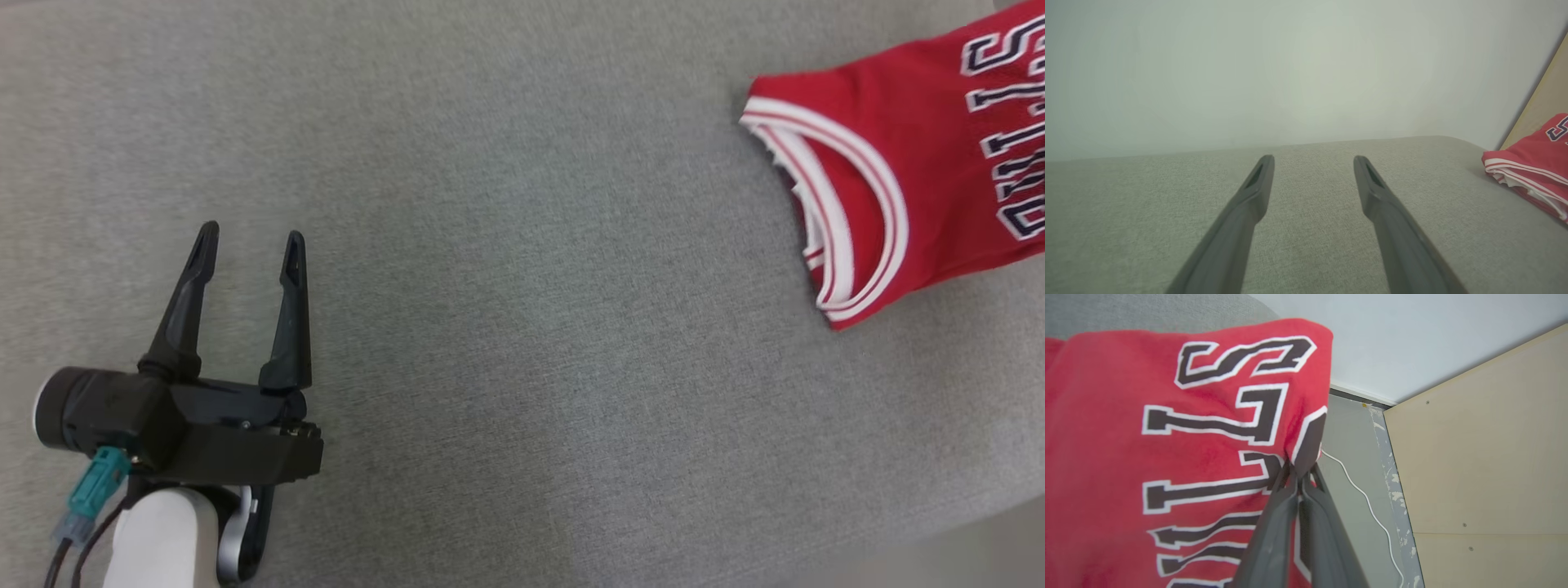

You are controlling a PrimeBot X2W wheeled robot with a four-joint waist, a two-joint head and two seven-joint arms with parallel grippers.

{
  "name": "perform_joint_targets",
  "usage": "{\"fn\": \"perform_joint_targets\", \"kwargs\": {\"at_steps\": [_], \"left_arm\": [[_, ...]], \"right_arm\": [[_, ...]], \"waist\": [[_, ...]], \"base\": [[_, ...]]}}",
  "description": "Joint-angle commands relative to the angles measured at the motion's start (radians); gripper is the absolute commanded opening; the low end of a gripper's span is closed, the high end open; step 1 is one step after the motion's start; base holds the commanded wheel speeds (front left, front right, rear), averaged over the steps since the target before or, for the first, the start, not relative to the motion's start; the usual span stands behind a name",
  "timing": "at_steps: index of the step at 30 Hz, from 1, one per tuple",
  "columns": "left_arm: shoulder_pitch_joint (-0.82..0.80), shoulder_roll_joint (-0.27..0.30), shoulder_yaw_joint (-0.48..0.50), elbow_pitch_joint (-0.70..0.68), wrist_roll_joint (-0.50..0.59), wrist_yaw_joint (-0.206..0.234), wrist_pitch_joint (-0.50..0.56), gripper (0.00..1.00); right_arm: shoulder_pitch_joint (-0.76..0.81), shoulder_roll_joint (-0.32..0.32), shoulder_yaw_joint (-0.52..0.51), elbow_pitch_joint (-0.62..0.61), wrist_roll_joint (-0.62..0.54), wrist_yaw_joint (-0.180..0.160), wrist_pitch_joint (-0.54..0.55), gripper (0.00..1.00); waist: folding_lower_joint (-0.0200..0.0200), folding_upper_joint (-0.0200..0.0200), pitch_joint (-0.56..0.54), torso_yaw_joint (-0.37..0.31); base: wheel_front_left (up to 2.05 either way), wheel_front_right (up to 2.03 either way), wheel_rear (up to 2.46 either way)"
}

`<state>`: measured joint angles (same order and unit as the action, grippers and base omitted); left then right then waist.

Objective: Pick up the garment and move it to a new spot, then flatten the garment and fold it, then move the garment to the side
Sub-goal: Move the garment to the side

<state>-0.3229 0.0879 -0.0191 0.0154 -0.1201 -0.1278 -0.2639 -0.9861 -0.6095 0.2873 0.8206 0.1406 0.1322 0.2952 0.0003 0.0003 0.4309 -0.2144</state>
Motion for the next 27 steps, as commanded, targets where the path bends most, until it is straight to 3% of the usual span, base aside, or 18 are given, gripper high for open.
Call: {"fn": "perform_joint_targets", "kwargs": {"at_steps": [1, 12, 15, 16, 17, 18, 27], "left_arm": [[-0.013, 0.009, -0.001, -0.006, 0.002, -0.001, 0.0, 1.0], [-0.031, 0.03, -0.007, -0.018, -0.006, -0.002, 0.0, 1.0], [-0.031, 0.032, -0.006, -0.018, -0.006, -0.002, 0.0, 1.0], [-0.031, 0.031, -0.006, -0.016, -0.005, -0.002, 0.0, 1.0], [-0.03, 0.031, -0.004, -0.014, -0.005, -0.002, 0.0, 1.0], [-0.028, 0.029, -0.002, -0.013, -0.005, -0.002, 0.0, 1.0], [0.013, 0.013, 0.023, 0.005, -0.01, -0.001, 0.0, 1.0]], "right_arm": [[-0.012, -0.008, -0.015, 0.003, -0.019, -0.003, -0.015, 0.0], [-0.003, -0.018, -0.121, 0.004, -0.212, -0.003, -0.121, 0.0], [-0.009, -0.013, -0.136, 0.03, -0.232, -0.003, -0.144, 0.4], [-0.01, -0.008, -0.142, 0.036, -0.24, -0.003, -0.15, 0.73], [-0.007, -0.001, -0.148, 0.048, -0.247, -0.003, -0.151, 0.96], [-0.004, 0.005, -0.154, 0.054, -0.251, -0.003, -0.153, 1.0], [0.058, 0.085, -0.231, 0.061, -0.261, -0.003, -0.233, 1.0]], "waist": [[-0.0003, -0.0003, 0.034, -0.022], [-0.0003, -0.0003, 0.055, 0.019], [-0.0003, -0.0003, 0.055, 0.026], [-0.0003, -0.0003, 0.053, 0.028], [-0.0003, -0.0003, 0.049, 0.029], [-0.0003, -0.0003, 0.044, 0.03], [-0.0003, -0.0003, -0.05, 0.04]], "base": [[0.0, 0.0, 0.0], [0.0, 0.0, 0.0], [0.0, 0.0, 0.0], [0.0, 0.0, 0.0], [0.0, 0.0, 0.0], [0.0, 0.0, 0.0], [0.0, 0.0, 0.0]]}}
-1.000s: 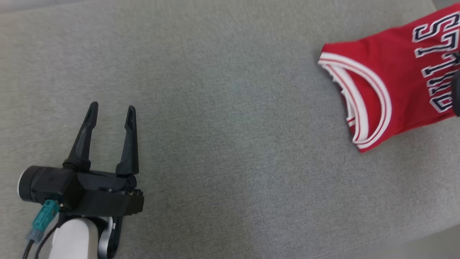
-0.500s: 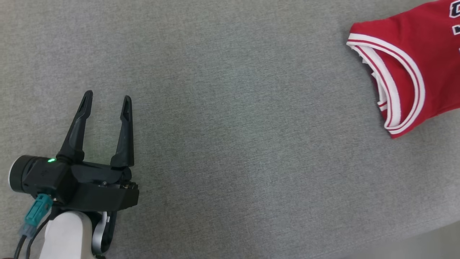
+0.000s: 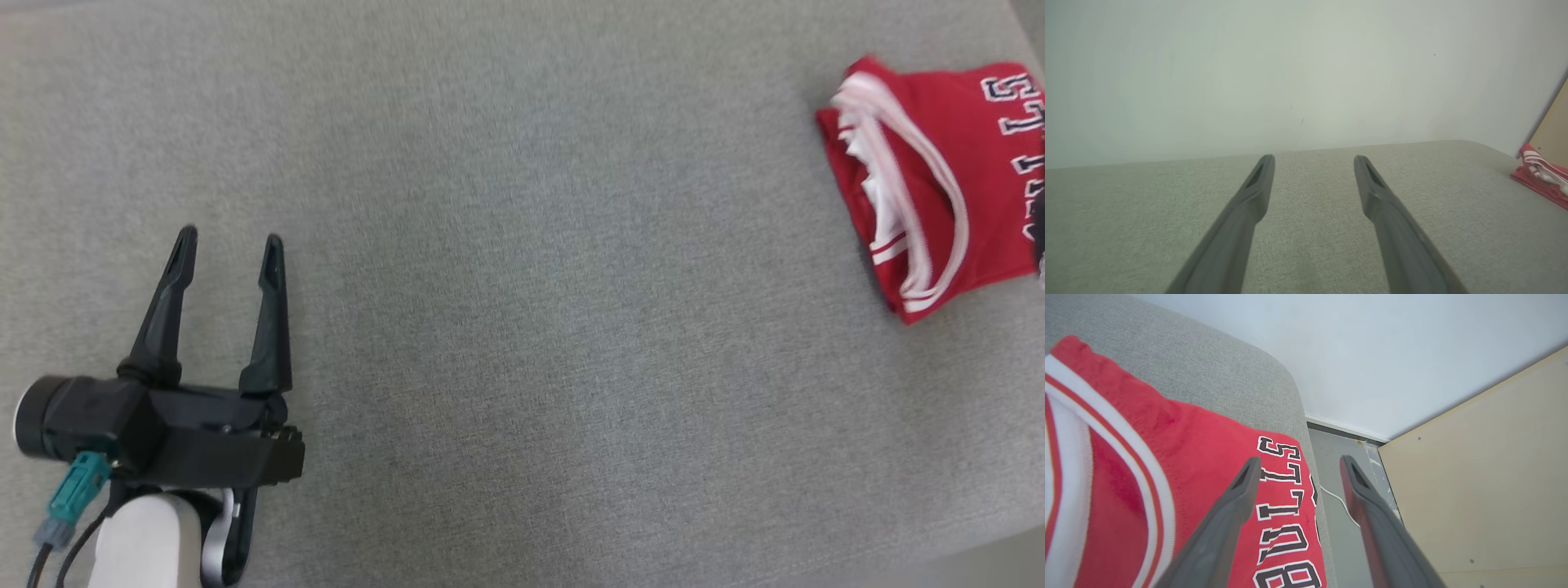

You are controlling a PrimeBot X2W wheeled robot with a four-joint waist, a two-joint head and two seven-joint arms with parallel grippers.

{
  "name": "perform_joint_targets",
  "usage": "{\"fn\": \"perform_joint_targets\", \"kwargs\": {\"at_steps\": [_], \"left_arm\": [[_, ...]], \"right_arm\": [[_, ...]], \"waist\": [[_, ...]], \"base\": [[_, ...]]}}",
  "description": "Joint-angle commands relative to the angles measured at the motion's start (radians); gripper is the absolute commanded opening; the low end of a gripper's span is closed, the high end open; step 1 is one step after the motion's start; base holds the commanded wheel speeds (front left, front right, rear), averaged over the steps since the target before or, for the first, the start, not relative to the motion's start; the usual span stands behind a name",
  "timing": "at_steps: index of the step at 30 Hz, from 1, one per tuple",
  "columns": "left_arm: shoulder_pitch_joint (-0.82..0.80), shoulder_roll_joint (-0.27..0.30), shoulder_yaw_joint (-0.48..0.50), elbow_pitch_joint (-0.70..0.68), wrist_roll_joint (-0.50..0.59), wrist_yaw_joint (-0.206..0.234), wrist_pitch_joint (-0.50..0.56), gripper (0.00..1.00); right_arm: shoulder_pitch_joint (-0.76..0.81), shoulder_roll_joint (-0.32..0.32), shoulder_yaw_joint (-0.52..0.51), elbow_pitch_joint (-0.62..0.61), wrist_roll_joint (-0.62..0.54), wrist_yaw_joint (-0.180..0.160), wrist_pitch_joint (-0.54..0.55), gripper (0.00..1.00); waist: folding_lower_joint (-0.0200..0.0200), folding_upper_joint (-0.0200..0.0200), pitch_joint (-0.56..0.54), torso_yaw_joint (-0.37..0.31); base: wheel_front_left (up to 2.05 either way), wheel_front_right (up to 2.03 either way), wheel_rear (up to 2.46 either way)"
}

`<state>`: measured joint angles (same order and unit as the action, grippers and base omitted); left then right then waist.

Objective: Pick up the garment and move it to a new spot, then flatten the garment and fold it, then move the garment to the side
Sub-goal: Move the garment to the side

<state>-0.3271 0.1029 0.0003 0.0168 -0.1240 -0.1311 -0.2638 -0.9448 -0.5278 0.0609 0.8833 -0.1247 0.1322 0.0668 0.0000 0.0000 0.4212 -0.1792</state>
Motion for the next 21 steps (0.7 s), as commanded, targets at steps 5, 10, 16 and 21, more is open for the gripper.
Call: {"fn": "perform_joint_targets", "kwargs": {"at_steps": [5, 10, 16, 21], "left_arm": [[0.064, -0.015, 0.036, 0.028, -0.015, 0.007, 0.0, 1.0], [0.132, -0.027, 0.062, 0.069, -0.026, 0.012, 0.0, 1.0], [0.22, -0.037, 0.096, 0.109, -0.026, 0.022, 0.0, 1.0], [0.278, -0.042, 0.113, 0.126, -0.033, 0.029, -0.001, 1.0]], "right_arm": [[0.102, 0.077, -0.047, -0.04, 0.045, -0.003, -0.091, 1.0], [0.219, 0.141, -0.033, -0.109, 0.116, -0.003, -0.182, 1.0], [0.371, 0.193, 0.024, -0.225, 0.209, -0.003, -0.254, 1.0], [0.509, 0.219, 0.041, -0.346, 0.27, -0.003, -0.276, 1.0]], "waist": [[0.0, 0.0, -0.136, 0.018], [0.0, 0.0, -0.245, 0.037], [0.0, 0.0, -0.368, 0.061], [0.0, 0.0, -0.44, 0.091]], "base": [[0.0, 0.0, 0.0], [0.0, 0.0, 0.0], [0.0, 0.0, 0.0], [0.0, 0.0, 0.0]]}}
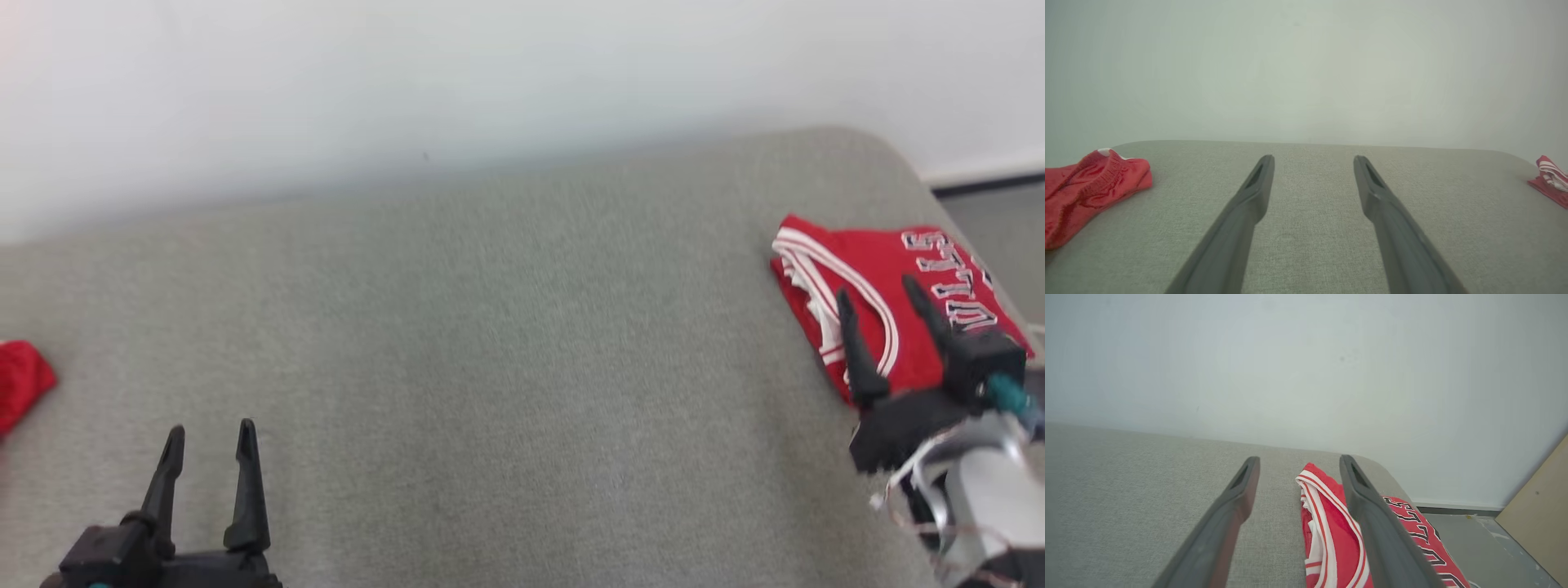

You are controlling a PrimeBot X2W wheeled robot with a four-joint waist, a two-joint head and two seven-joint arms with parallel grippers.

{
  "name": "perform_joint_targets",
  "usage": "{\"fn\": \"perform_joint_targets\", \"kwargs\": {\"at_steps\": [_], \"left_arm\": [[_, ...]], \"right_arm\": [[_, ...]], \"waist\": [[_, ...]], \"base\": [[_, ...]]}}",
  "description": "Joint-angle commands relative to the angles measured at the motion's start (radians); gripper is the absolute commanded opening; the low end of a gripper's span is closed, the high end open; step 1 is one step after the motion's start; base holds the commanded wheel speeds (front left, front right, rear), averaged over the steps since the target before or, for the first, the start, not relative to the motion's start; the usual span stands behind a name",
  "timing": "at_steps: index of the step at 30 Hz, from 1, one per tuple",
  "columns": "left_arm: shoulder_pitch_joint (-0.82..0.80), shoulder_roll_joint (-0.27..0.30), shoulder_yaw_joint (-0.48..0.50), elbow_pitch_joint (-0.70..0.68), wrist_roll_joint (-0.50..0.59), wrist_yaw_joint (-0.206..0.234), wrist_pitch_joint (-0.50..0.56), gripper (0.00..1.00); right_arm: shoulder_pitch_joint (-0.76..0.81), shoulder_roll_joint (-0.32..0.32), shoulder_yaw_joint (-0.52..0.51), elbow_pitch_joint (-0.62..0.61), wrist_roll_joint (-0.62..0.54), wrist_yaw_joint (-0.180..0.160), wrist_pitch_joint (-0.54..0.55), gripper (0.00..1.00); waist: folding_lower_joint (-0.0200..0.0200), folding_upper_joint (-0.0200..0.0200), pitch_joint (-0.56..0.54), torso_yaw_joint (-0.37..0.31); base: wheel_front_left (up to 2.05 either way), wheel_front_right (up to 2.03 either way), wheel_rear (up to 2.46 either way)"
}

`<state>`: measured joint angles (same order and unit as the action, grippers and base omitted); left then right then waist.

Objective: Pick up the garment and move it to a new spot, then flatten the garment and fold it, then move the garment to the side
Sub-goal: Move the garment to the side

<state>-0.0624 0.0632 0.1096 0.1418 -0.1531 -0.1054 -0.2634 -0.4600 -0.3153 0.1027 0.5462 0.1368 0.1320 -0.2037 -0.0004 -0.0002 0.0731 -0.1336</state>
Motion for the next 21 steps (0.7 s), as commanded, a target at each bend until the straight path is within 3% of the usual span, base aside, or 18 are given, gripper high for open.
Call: {"fn": "perform_joint_targets", "kwargs": {"at_steps": [1, 10, 21], "left_arm": [[0.025, -0.004, 0.007, 0.002, -0.007, 0.005, -0.001, 1.0], [0.116, -0.009, 0.024, 0.024, -0.01, 0.014, -0.001, 1.0], [0.17, -0.011, 0.042, 0.032, -0.011, 0.011, -0.001, 1.0]], "right_arm": [[0.053, 0.013, -0.003, -0.033, 0.016, -0.003, -0.007, 1.0], [0.237, 0.08, 0.007, -0.174, 0.03, -0.003, 0.02, 1.0], [0.344, 0.12, 0.009, -0.209, 0.023, -0.003, 0.031, 1.0]], "waist": [[0.0004, 0.0002, -0.102, 0.053], [0.0004, 0.0002, -0.164, 0.084], [0.0004, 0.0002, -0.194, 0.086]], "base": [[0.0, 0.0, 0.0], [0.0, 0.0, 0.0], [0.0, 0.0, 0.0]]}}
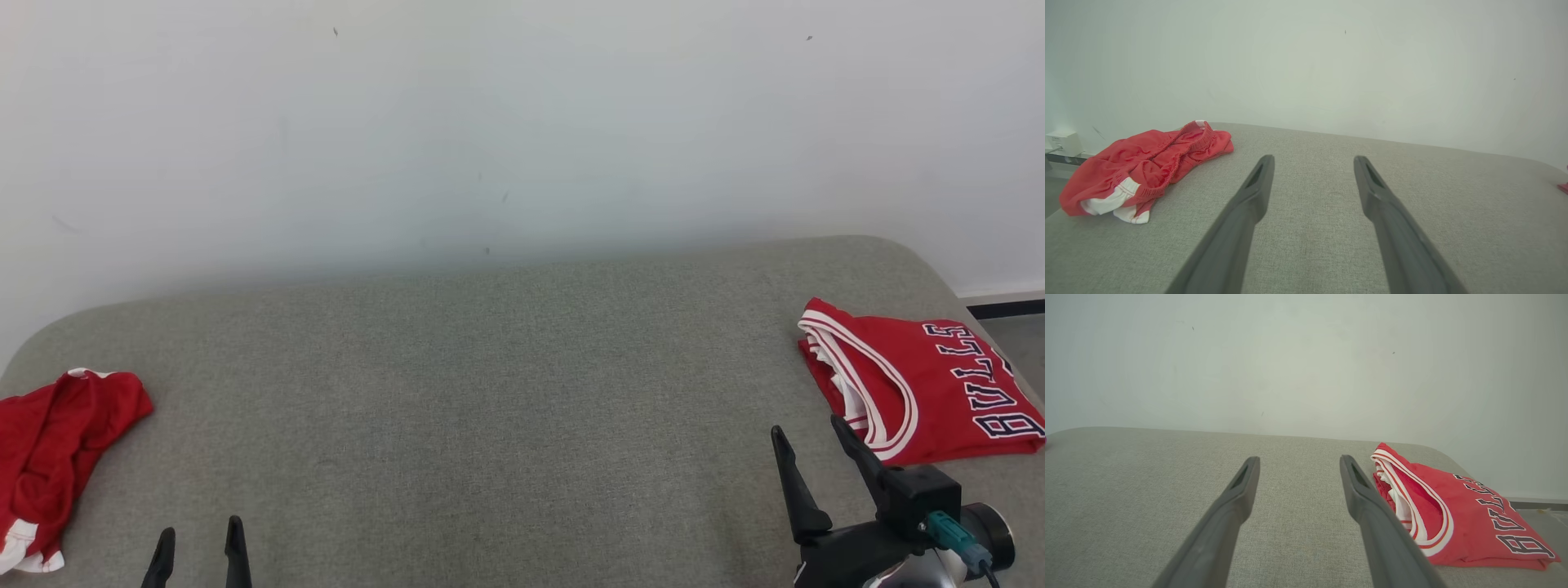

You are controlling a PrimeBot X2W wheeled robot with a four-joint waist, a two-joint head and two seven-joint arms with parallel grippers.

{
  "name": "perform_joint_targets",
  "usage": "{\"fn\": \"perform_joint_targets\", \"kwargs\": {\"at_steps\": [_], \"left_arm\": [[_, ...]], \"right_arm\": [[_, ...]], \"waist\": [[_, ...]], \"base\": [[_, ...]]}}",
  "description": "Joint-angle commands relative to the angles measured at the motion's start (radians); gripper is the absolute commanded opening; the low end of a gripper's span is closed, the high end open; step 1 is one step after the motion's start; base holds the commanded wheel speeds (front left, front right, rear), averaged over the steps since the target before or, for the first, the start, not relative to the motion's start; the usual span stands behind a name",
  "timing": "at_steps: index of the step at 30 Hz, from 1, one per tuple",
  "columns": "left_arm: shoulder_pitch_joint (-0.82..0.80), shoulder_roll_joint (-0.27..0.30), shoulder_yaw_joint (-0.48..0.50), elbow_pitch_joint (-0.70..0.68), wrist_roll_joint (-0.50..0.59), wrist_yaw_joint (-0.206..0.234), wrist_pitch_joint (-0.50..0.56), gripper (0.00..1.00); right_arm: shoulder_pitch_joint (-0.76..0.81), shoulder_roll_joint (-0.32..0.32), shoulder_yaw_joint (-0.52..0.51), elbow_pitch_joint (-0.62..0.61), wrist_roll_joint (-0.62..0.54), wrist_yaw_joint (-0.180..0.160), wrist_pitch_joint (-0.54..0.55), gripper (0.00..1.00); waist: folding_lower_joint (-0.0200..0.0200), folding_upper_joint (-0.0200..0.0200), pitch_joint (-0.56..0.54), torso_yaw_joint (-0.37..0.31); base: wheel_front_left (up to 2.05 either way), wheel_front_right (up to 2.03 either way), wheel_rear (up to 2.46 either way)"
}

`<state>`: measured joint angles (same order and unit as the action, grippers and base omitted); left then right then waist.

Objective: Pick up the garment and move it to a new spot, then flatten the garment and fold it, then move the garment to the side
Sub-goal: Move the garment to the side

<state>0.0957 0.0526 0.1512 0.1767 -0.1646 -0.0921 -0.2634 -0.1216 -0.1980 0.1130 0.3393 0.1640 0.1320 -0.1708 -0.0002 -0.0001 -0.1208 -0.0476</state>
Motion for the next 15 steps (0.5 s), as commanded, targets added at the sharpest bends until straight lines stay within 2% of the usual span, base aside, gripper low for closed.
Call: {"fn": "perform_joint_targets", "kwargs": {"at_steps": [1, 15], "left_arm": [[0.013, -0.001, -0.001, -0.004, 0.001, -0.002, -0.001, 1.0], [-0.026, -0.002, -0.012, 0.0, 0.001, -0.013, -0.001, 1.0]], "right_arm": [[0.011, 0.006, -0.002, -0.003, -0.004, -0.003, -0.005, 1.0], [0.017, 0.026, 0.0, 0.003, -0.011, -0.003, -0.009, 1.0]], "waist": [[0.0002, 0.0001, -0.001, -0.001], [0.0002, 0.0001, 0.009, -0.018]], "base": [[0.0, 0.0, 0.0], [0.0, 0.0, 0.0]]}}
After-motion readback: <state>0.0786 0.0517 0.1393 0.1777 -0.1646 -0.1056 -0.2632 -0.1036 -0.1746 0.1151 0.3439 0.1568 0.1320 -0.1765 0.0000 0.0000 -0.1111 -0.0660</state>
